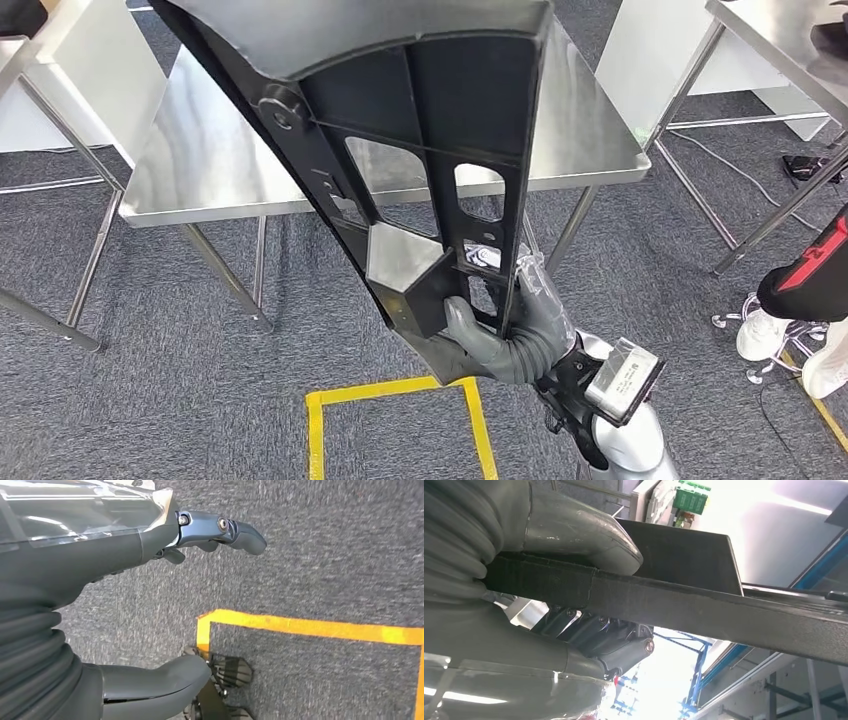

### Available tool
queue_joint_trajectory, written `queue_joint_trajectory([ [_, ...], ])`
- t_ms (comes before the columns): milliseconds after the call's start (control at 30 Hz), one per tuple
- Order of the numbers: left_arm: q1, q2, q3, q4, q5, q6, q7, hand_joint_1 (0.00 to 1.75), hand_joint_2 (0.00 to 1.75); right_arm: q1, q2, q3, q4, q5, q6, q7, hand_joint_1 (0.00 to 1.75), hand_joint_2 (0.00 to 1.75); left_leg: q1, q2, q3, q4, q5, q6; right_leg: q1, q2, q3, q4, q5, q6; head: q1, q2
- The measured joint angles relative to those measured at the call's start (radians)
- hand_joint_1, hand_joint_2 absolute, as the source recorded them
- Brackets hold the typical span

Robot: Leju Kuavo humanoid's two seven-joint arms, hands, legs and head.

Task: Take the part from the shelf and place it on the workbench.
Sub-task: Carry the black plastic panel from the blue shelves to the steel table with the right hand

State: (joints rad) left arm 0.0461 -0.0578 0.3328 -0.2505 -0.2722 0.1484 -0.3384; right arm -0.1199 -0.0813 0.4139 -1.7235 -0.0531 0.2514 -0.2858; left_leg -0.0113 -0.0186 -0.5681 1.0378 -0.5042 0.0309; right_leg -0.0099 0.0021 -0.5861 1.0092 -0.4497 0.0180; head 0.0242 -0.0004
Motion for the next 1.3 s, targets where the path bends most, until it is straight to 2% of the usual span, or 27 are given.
queue_joint_trajectory([
  [67, 0.001, -0.001, 0.002, -0.004, -0.001, 0.0, 0.0, 0.0, 1.75, -0.001, 0.002, 0.0, -0.001, -0.001, 0.0, 0.0, 1.75, 1.75, 0.007, 0.003, -0.038, 0.08, -0.041, -0.013, -0.01, -0.001, 0.017, -0.009, -0.005, -0.012, -0.002, 0.0],
  [133, 0.004, -0.002, 0.006, -0.004, -0.001, 0.0, 0.0, 0.0, 1.75, 0.0, 0.002, 0.001, -0.001, -0.001, 0.0, 0.0, 1.75, 1.75, 0.018, 0.006, -0.113, 0.209, -0.091, -0.026, -0.01, -0.002, 0.026, -0.009, -0.014, -0.021, -0.004, 0.0],
  [167, 0.005, -0.002, 0.007, -0.005, -0.002, 0.0, 0.0, 0.0, 1.75, 0.001, 0.002, 0.001, -0.001, -0.001, 0.0, 0.001, 1.75, 1.75, 0.024, 0.008, -0.143, 0.251, -0.097, -0.033, -0.012, -0.002, 0.03, -0.009, -0.018, -0.022, -0.004, 0.0],
  [200, 0.007, -0.002, 0.009, -0.005, -0.003, 0.0, 0.001, 0.0, 1.75, 0.001, 0.002, 0.002, -0.001, -0.001, 0.0, 0.001, 1.75, 1.75, 0.03, 0.011, -0.158, 0.259, -0.083, -0.039, -0.014, -0.001, 0.034, -0.009, -0.022, -0.019, -0.004, 0.0],
  [233, 0.008, -0.002, 0.01, -0.005, -0.005, 0.0, 0.001, 0.0, 1.75, 0.001, 0.002, 0.002, -0.001, -0.001, 0.0, 0.001, 1.75, 1.75, 0.036, 0.013, -0.152, 0.229, -0.05, -0.045, -0.017, 0.0, 0.041, -0.009, -0.028, -0.014, -0.004, 0.0],
  [300, 0.007, -0.003, 0.012, -0.008, -0.01, 0.0, 0.001, 0.0, 1.75, 0.001, 0.002, 0.002, -0.001, -0.001, 0.0, 0.001, 1.75, 1.75, 0.046, 0.018, -0.097, 0.104, 0.029, -0.058, -0.022, 0.002, 0.055, -0.007, -0.043, 0.001, -0.004, 0.0],
  [333, 0.006, -0.004, 0.013, -0.01, -0.012, -0.001, 0.001, 0.0, 1.75, 0.001, 0.002, 0.002, -0.001, -0.001, -0.001, 0.001, 1.75, 1.75, 0.047, 0.018, -0.069, 0.048, 0.048, -0.059, -0.021, 0.002, 0.059, -0.006, -0.05, 0.01, -0.006, 0.0],
  [367, 0.006, -0.005, 0.015, -0.012, -0.014, -0.001, 0.001, 0.0, 1.75, 0.0, 0.002, 0.002, -0.001, -0.001, -0.001, 0.001, 1.75, 1.75, 0.047, 0.018, -0.05, 0.013, 0.053, -0.056, -0.018, 0.003, 0.061, -0.006, -0.056, 0.018, -0.006, 0.0],
  [400, 0.006, -0.006, 0.016, -0.012, -0.016, -0.002, 0.001, 0.0, 1.75, 0.0, 0.002, 0.002, -0.001, -0.001, -0.001, 0.001, 1.75, 1.75, 0.043, 0.016, -0.043, 0.003, 0.045, -0.048, -0.015, 0.003, 0.061, -0.008, -0.059, 0.026, -0.007, 0.0],
  [467, 0.008, -0.007, 0.018, -0.014, -0.021, -0.003, 0.001, 0.0, 1.75, 0.0, 0.001, 0.003, -0.002, -0.001, -0.002, 0.001, 1.75, 1.75, 0.04, 0.015, -0.036, -0.002, 0.039, -0.026, -0.015, 0.002, 0.069, -0.013, -0.064, 0.037, -0.007, 0.0],
  [533, 0.009, -0.008, 0.024, -0.018, -0.027, -0.003, 0.001, 0.0, 1.75, 0.0, 0.0, 0.003, -0.002, -0.001, -0.002, 0.001, 1.75, 1.75, 0.039, 0.015, -0.024, -0.008, 0.035, -0.008, -0.016, 0.0, 0.057, 0.023, -0.081, 0.041, -0.005, 0.0],
  [567, 0.009, -0.008, 0.027, -0.02, -0.03, -0.003, 0.001, 0.0, 1.75, 0.0, -0.001, 0.003, -0.003, -0.001, -0.003, 0.001, 1.75, 1.75, 0.039, 0.015, -0.017, -0.011, 0.032, 0.0, -0.015, -0.001, 0.028, 0.077, -0.101, 0.038, -0.004, 0.0],
  [633, 0.008, -0.009, 0.032, -0.021, -0.033, -0.003, 0.0, 0.0, 1.75, 0.002, -0.003, 0.003, -0.002, -0.001, -0.003, 0.0, 1.75, 1.75, 0.034, 0.015, -0.01, -0.011, 0.024, 0.012, -0.013, -0.001, -0.064, 0.227, -0.143, 0.03, -0.002, 0.0],
  [667, 0.008, -0.009, 0.033, -0.021, -0.033, -0.003, 0.001, 0.0, 1.75, 0.003, -0.005, 0.003, -0.002, -0.001, -0.004, 0.001, 1.75, 1.75, 0.031, 0.014, -0.005, -0.011, 0.019, 0.016, -0.012, -0.001, -0.107, 0.284, -0.152, 0.03, -0.001, 0.0],
  [700, 0.009, -0.01, 0.034, -0.021, -0.033, -0.003, 0.001, 0.0, 1.75, 0.005, -0.006, 0.003, -0.002, -0.001, -0.004, 0.001, 1.75, 1.75, 0.028, 0.013, 0.001, -0.011, 0.013, 0.018, -0.011, -0.001, -0.131, 0.305, -0.144, 0.034, -0.001, 0.0],
  [733, 0.009, -0.01, 0.035, -0.021, -0.033, -0.003, 0.001, 0.0, 1.75, 0.006, -0.007, 0.003, -0.002, -0.001, -0.004, 0.001, 1.75, 1.75, 0.026, 0.011, 0.009, -0.011, 0.007, 0.018, -0.01, -0.001, -0.133, 0.282, -0.118, 0.039, -0.001, 0.0],
  [800, 0.01, -0.011, 0.036, -0.021, -0.033, -0.003, 0.001, 0.0, 1.75, 0.006, -0.008, 0.003, -0.002, -0.001, -0.004, 0.001, 1.75, 1.75, 0.024, 0.006, 0.028, -0.012, -0.009, 0.015, -0.006, -0.001, -0.09, 0.145, -0.035, 0.048, -0.001, 0.0],
  [833, 0.009, -0.011, 0.037, -0.021, -0.033, -0.003, 0.001, 0.0, 1.75, 0.006, -0.008, 0.003, -0.002, -0.001, -0.004, 0.001, 1.75, 1.75, 0.021, 0.004, 0.035, -0.011, -0.018, 0.011, -0.002, -0.001, -0.063, 0.079, -0.002, 0.045, -0.001, 0.0],
  [867, 0.009, -0.012, 0.038, -0.022, -0.033, -0.003, 0.001, 0.0, 1.75, 0.006, -0.008, 0.003, -0.002, -0.001, -0.005, 0.001, 1.75, 1.75, 0.02, 0.003, 0.039, -0.012, -0.025, 0.006, 0.002, -0.001, -0.045, 0.036, 0.017, 0.039, -0.001, 0.0],
  [933, 0.008, -0.012, 0.04, -0.022, -0.036, -0.003, 0.001, 0.0, 1.75, 0.006, -0.009, 0.003, -0.002, -0.001, -0.006, 0.001, 1.75, 1.75, 0.017, 0.003, 0.043, -0.017, -0.034, -0.005, 0.008, 0.0, -0.034, 0.016, 0.018, 0.024, -0.002, 0.0],
  [1033, 0.006, -0.013, 0.043, -0.026, -0.045, -0.005, 0.0, 0.0, 1.75, 0.005, -0.008, 0.003, -0.003, -0.001, -0.008, 0.001, 1.75, 1.75, 0.021, 0.008, 0.044, -0.002, -0.051, -0.021, -0.003, 0.002, -0.02, 0.007, 0.011, 0.005, -0.003, 0.0],
  [1067, 0.005, -0.013, 0.044, -0.027, -0.048, -0.005, 0.0, 0.0, 1.75, 0.004, -0.008, 0.003, -0.003, -0.001, -0.008, 0.001, 1.75, 1.75, 0.022, 0.01, 0.027, 0.036, -0.069, -0.027, -0.008, 0.002, -0.012, 0.004, 0.007, -0.002, -0.003, 0.0],
  [1100, 0.005, -0.014, 0.046, -0.028, -0.049, -0.006, 0.0, 0.0, 1.75, 0.004, -0.007, 0.003, -0.003, -0.001, -0.009, 0.001, 1.75, 1.75, 0.023, 0.011, -0.004, 0.093, -0.091, -0.031, -0.009, 0.001, -0.006, 0.003, 0.002, -0.009, -0.003, 0.0],
  [1167, 0.007, -0.014, 0.052, -0.028, -0.051, -0.006, 0.0, 0.0, 1.75, 0.005, -0.007, 0.003, -0.002, -0.001, -0.009, 0.001, 1.75, 1.75, 0.025, 0.012, -0.086, 0.215, -0.129, -0.037, -0.009, 0.001, 0.007, 0.003, -0.009, -0.018, -0.003, 0.0],
  [1200, 0.009, -0.014, 0.055, -0.028, -0.052, -0.006, 0.0, 0.0, 1.75, 0.005, -0.007, 0.004, -0.002, -0.001, -0.009, 0.001, 1.75, 1.75, 0.026, 0.013, -0.116, 0.245, -0.124, -0.039, -0.009, 0.002, 0.013, 0.004, -0.016, -0.019, -0.003, 0.0],
  [1233, 0.01, -0.014, 0.057, -0.028, -0.054, -0.006, 0.0, 0.0, 1.75, 0.006, -0.006, 0.004, -0.002, -0.001, -0.009, 0.001, 1.75, 1.75, 0.027, 0.013, -0.129, 0.24, -0.099, -0.04, -0.009, 0.003, 0.022, 0.004, -0.022, -0.018, -0.003, 0.0],
  [1300, 0.01, -0.014, 0.059, -0.028, -0.061, -0.008, -0.002, 0.0, 1.75, 0.006, -0.006, 0.004, -0.002, -0.001, -0.009, 0.001, 1.75, 1.75, 0.03, 0.016, -0.104, 0.135, -0.005, -0.038, -0.01, 0.005, 0.042, 0.004, -0.039, -0.011, -0.003, 0.0],
])
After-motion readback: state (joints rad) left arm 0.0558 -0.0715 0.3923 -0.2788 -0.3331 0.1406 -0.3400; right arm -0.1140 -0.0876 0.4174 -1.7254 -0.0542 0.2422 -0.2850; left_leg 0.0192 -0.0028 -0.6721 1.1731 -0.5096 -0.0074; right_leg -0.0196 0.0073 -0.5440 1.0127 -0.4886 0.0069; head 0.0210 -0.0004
